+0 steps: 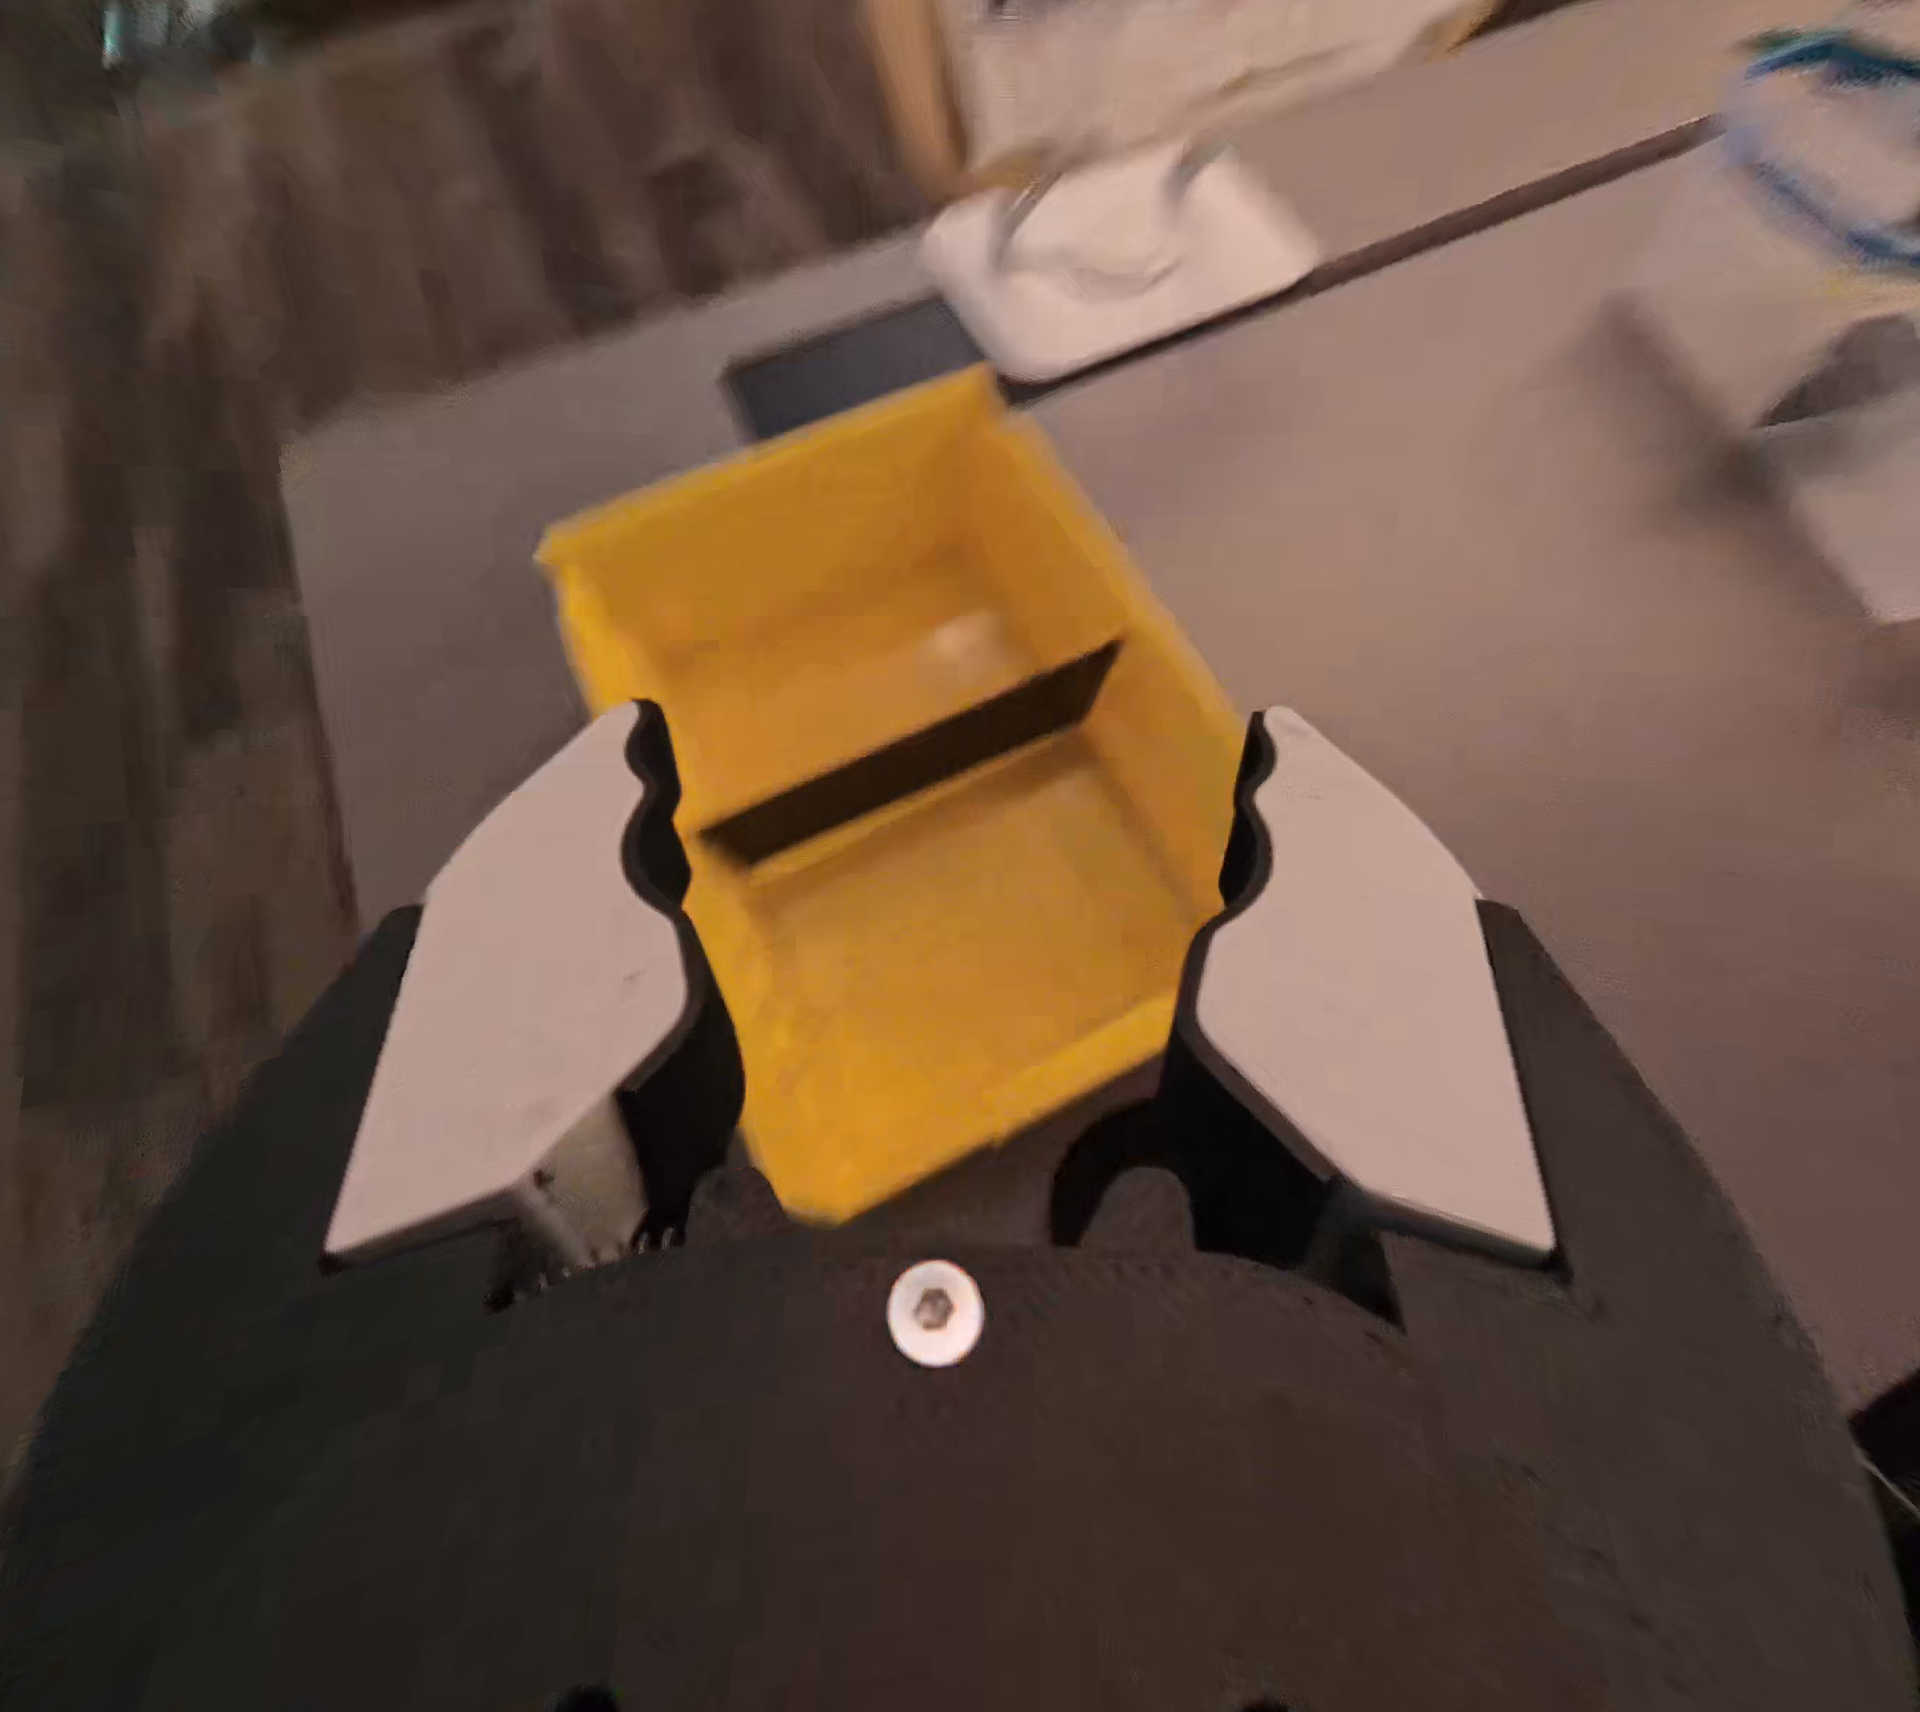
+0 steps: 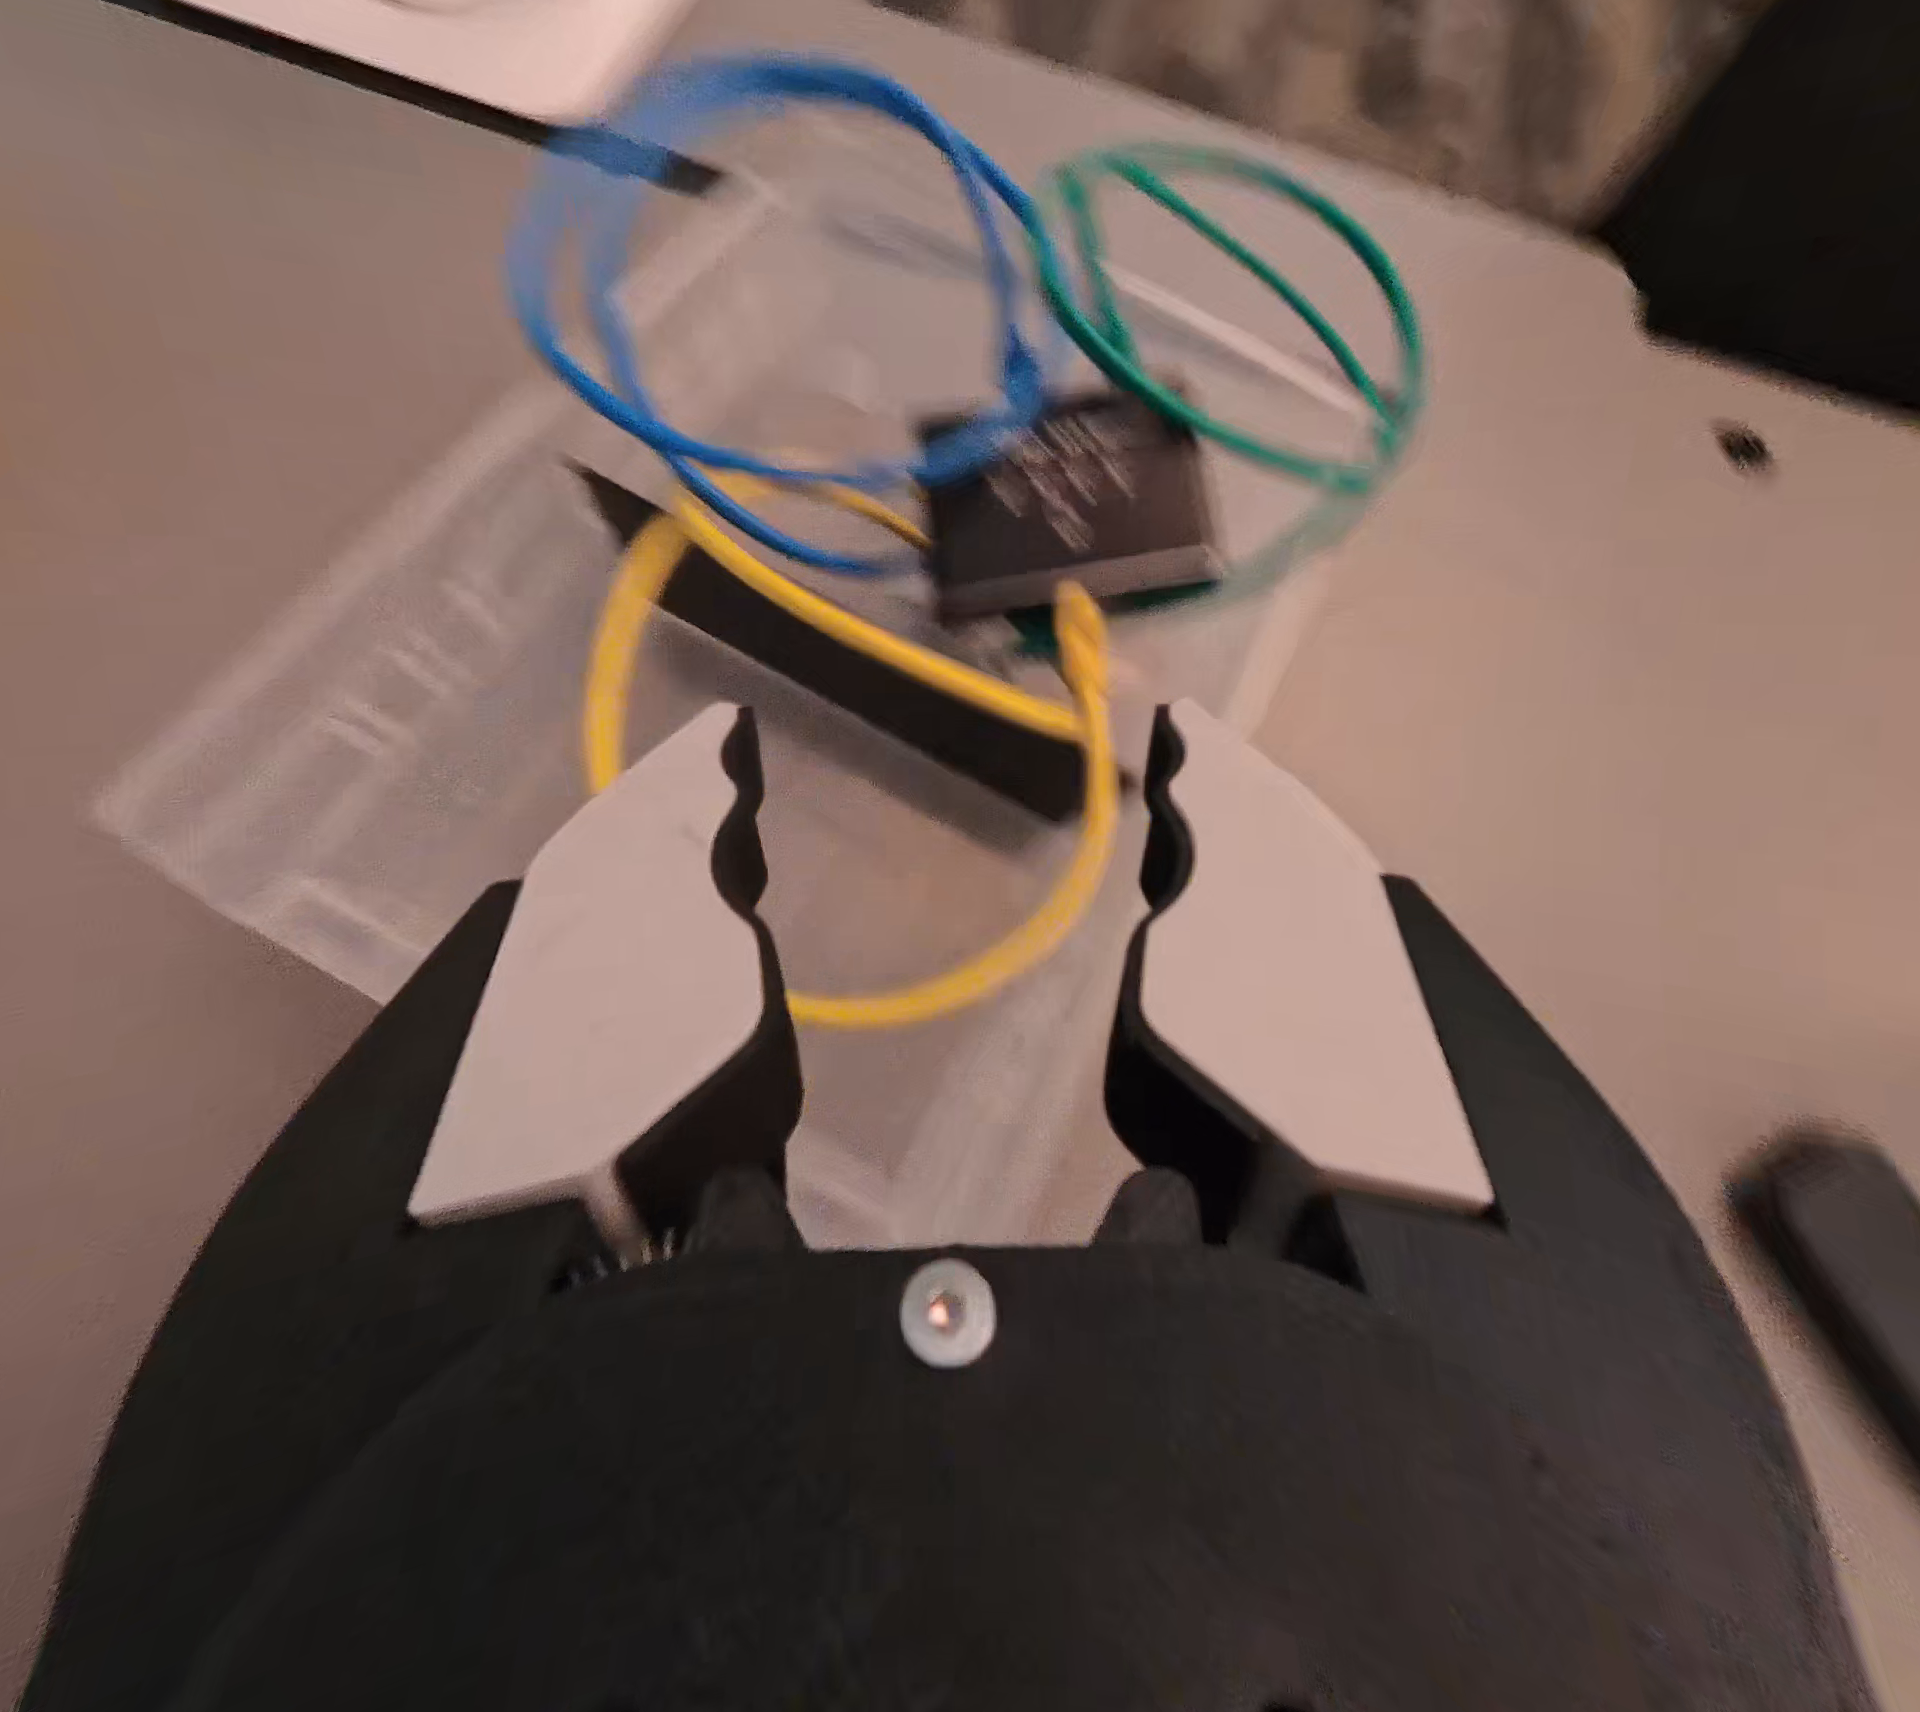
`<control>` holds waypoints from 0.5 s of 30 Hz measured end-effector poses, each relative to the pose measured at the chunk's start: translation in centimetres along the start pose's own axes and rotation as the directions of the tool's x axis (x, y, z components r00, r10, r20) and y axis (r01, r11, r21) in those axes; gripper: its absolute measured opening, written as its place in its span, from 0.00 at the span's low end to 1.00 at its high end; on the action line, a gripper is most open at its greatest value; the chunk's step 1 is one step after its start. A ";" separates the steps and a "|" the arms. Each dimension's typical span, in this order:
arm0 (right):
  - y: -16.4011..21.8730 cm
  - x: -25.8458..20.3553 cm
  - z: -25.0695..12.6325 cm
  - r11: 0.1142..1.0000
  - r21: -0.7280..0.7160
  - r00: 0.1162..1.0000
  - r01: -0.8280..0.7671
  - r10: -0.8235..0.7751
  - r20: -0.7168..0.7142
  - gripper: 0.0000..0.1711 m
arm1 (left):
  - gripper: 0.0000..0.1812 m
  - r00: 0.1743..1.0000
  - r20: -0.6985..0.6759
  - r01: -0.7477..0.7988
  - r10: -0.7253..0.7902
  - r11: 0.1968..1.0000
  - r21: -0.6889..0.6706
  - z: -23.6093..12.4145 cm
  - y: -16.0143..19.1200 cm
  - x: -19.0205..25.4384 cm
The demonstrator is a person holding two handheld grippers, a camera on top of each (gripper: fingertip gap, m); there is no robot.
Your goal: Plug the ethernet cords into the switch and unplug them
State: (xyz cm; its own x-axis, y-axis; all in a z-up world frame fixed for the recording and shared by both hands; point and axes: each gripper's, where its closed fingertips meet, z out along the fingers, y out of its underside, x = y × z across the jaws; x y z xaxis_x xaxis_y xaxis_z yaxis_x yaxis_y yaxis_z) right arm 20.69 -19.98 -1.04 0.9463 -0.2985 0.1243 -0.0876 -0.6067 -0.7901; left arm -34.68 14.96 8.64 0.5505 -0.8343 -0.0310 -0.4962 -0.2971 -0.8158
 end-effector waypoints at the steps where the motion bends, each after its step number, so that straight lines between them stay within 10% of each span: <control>1: 2.1 1.7 -0.5 0.996 -0.059 0.997 -0.061 0.057 -0.055 0.43 | 0.53 0.997 0.010 0.073 -0.073 0.994 -0.076 0.3 2.4 -2.3; 8: 11.3 1.4 1.1 0.865 -0.372 0.939 -0.336 0.339 -0.058 0.40 | 0.41 0.931 -0.123 0.254 -0.343 0.852 -0.458 5.9 11.2 -5.0; 15: 14.6 0.9 2.2 0.712 -0.648 0.959 -0.270 0.262 -0.112 0.10 | 0.44 0.958 0.086 0.278 -0.272 0.817 -0.505 6.0 13.3 -8.7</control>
State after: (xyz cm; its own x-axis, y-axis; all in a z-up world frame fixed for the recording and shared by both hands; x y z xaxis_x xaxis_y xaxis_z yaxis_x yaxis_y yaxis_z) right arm 20.95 -27.47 -13.76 0.8493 -0.5275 -0.0209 -0.5198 -0.8286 -0.2078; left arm -42.07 21.03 -5.42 0.7206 -0.6785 0.1428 -0.5919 -0.7092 -0.3831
